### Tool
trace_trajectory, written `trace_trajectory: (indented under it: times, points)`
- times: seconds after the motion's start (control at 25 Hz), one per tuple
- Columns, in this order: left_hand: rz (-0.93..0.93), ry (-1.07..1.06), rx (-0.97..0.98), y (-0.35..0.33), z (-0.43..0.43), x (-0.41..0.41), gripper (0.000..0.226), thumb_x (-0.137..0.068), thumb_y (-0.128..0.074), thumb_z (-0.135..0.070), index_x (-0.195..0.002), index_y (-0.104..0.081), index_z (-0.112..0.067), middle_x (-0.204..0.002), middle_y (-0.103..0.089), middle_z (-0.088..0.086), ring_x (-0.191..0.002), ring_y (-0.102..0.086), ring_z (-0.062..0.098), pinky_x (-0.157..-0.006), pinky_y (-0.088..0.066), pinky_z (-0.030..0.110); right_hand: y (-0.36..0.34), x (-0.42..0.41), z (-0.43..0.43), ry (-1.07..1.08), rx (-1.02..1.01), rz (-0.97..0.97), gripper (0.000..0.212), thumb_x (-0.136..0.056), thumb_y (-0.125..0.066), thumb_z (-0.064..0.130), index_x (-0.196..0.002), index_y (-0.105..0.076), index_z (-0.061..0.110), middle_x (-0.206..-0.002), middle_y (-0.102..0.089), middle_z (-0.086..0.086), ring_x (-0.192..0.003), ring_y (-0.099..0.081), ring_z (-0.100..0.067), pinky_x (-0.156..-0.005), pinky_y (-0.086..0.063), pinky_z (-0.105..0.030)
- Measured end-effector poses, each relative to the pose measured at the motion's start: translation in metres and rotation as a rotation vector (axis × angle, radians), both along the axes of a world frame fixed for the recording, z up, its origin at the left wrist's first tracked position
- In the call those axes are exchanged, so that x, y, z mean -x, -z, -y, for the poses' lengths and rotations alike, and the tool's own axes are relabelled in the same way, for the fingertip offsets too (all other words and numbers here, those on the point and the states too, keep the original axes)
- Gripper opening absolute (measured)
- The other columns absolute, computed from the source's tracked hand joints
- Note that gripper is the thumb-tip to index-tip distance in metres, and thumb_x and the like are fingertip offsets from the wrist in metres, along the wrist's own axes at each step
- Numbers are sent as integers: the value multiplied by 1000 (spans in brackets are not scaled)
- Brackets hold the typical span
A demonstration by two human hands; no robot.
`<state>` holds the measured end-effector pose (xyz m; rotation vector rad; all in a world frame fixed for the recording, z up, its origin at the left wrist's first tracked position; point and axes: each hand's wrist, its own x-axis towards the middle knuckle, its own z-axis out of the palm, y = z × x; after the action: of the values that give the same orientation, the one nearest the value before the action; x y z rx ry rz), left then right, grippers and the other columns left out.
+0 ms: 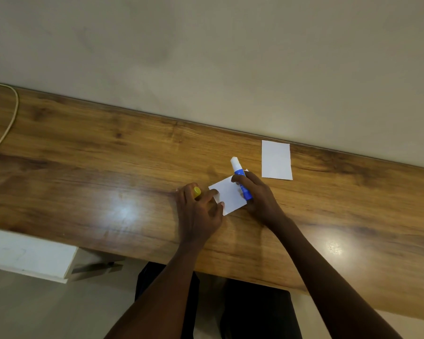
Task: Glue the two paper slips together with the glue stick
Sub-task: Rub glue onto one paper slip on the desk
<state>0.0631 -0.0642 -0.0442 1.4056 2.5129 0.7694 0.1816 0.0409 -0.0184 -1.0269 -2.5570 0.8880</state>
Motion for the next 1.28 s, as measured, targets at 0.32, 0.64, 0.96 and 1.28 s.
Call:
trace_trajectory:
  times: [0.32, 0.64, 0.96, 1.28]
  points:
    - [38, 3, 3, 1, 1, 1, 36, -69, -69, -35, -100, -66, -17, -112, -55, 22, -105, -49, 36, -86, -48, 51, -7, 25, 32, 509, 511, -562, 34, -85, -56, 10, -118, -46, 16, -105, -62, -23, -62, -60, -6, -51, -47, -7]
    - [24, 0, 9, 2, 1, 0, 36, -69, -68, -36, -100, -66, -17, -110, -56, 23, -104, -51, 37, -84, -49, 54, -3, 25, 35, 676, 546, -662, 17, -76, -65, 0, -87, -56, 10, -82, -61, -9, -64, -55, -14, -53, -49, -10]
    - [38, -3, 18, 0, 0, -2, 38, -67, -74, -31, -101, -66, -16, -113, -56, 25, -106, -51, 40, -86, -48, 57, 0, 23, 31, 678, 640, -691, 19, -83, -55, 1, -102, -54, 5, -75, -62, -5, -48, -58, -2, -47, -47, -10]
    - [37, 0, 16, -1, 0, -1, 38, -68, -73, -33, -102, -66, -16, -111, -56, 23, -105, -51, 38, -84, -49, 57, -1, 23, 35, 645, 640, -709, 17, -79, -59, -5, -92, -57, 6, -92, -60, -12, -66, -56, -18, -51, -48, -8]
